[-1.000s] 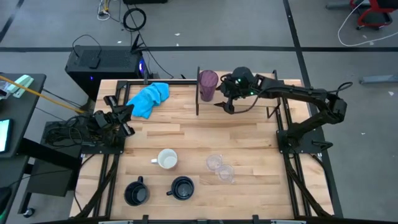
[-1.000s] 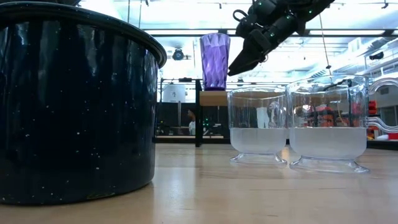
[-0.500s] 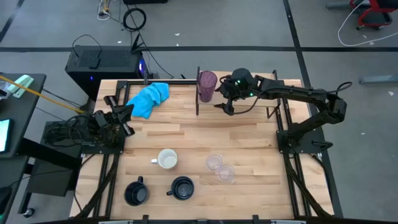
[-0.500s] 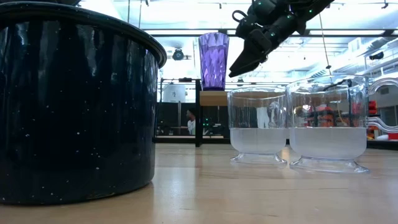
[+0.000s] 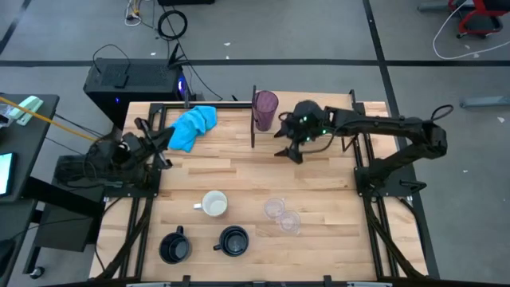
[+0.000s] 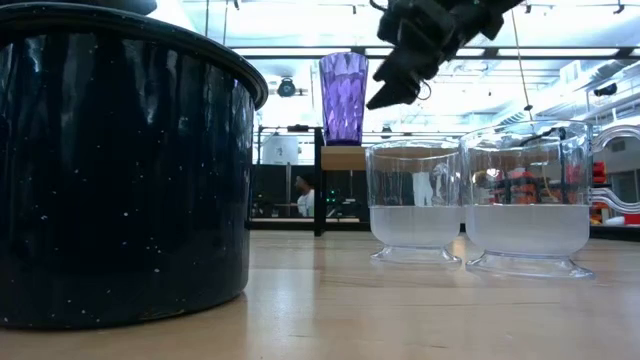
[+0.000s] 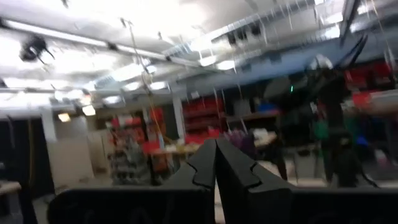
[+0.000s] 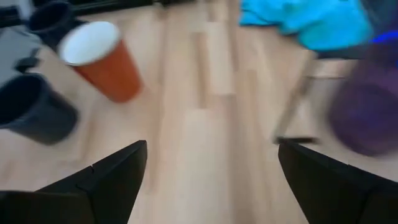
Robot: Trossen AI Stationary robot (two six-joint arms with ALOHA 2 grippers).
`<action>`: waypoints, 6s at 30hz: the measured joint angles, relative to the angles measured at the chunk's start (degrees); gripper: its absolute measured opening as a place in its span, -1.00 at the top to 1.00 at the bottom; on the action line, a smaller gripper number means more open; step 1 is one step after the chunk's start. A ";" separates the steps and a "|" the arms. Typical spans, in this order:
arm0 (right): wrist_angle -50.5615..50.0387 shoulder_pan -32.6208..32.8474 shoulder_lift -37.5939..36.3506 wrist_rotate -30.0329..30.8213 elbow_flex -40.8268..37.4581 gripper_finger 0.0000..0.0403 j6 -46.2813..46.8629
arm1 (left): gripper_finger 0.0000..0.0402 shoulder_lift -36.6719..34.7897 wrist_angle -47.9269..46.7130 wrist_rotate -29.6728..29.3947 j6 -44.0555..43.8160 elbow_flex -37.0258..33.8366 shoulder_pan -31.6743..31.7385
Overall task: Stack small to large cups/mugs on shelf
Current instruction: Put the brown mug on the shelf
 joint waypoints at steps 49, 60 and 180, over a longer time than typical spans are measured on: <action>-0.35 21.70 0.36 25.78 -0.17 -0.32 -1.33 | 0.16 71.43 -70.52 29.22 -65.17 41.15 -25.92; -0.18 21.70 0.36 25.76 -0.17 -0.31 -1.13 | 0.07 78.53 -70.45 29.48 -63.71 41.11 -25.07; -2.71 13.44 0.36 25.66 -0.20 -0.24 -8.23 | 0.35 89.97 -56.37 26.60 2.55 54.00 -3.81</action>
